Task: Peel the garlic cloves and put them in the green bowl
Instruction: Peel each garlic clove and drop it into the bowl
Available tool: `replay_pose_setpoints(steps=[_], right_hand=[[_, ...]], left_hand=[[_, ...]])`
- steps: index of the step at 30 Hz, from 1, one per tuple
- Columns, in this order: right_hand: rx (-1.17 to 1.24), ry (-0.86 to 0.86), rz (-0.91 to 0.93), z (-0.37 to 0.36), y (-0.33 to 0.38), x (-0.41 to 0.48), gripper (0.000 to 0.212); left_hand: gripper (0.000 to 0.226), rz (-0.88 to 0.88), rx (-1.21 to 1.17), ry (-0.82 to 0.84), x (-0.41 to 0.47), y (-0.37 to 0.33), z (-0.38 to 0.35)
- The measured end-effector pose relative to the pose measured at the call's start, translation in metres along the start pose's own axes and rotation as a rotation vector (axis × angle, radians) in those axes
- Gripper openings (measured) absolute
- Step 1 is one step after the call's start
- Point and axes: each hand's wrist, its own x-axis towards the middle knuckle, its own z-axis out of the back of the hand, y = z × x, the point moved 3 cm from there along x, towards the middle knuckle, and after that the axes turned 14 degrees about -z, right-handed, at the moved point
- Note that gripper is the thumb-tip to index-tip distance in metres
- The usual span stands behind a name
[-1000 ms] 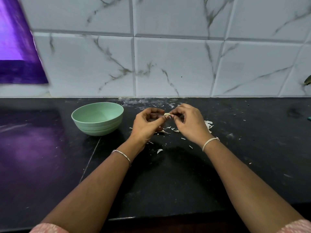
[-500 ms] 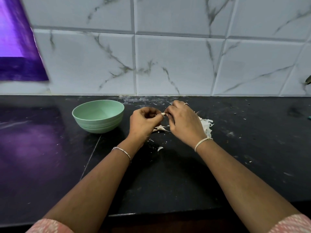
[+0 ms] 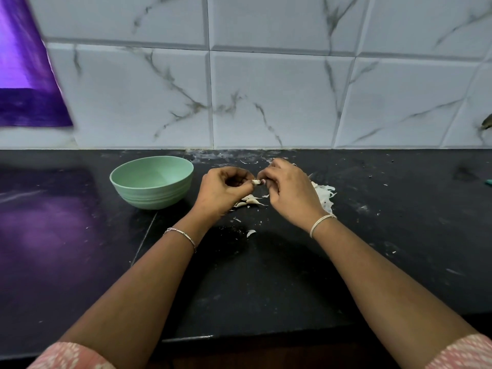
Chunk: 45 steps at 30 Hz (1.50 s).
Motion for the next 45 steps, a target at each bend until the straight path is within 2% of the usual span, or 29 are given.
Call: replay_pose_setpoints(steps=[5,10,13,16,25,28,39,45], right_hand=[[0.208,0.095,-0.107,-0.003,-0.011,0.004,0.017],[0.250,0.030,-0.131,-0.003,-0.011,0.005,0.011],[0.203,-0.010,-0.118,-0.002,-0.008,0.002,0.009],[0.114,-0.027,-0.108,-0.001,-0.007,0.001,0.011],[-0.083,-0.016,0.049,0.000,-0.003,-0.001,0.013],[-0.122,-0.021,0.062,-0.001,-0.004,-0.001,0.012],[-0.195,-0.100,0.005,0.000,-0.006,0.002,0.014],[-0.203,-0.135,-0.107,0.012,-0.021,0.006,0.016]], left_hand=[[0.012,0.048,-0.141,0.064,-0.001,0.000,0.000],[0.016,0.060,-0.177,0.087,0.001,0.006,-0.001],[0.021,0.053,-0.135,0.037,0.002,0.008,-0.002],[0.011,0.070,-0.100,-0.013,0.002,0.008,-0.003],[0.017,0.063,-0.057,0.055,0.003,0.013,-0.002],[0.016,0.032,0.041,0.091,0.003,0.011,-0.003],[0.013,0.025,0.148,0.122,0.003,0.008,-0.006],[0.014,0.060,0.077,0.135,0.002,0.011,-0.005]])
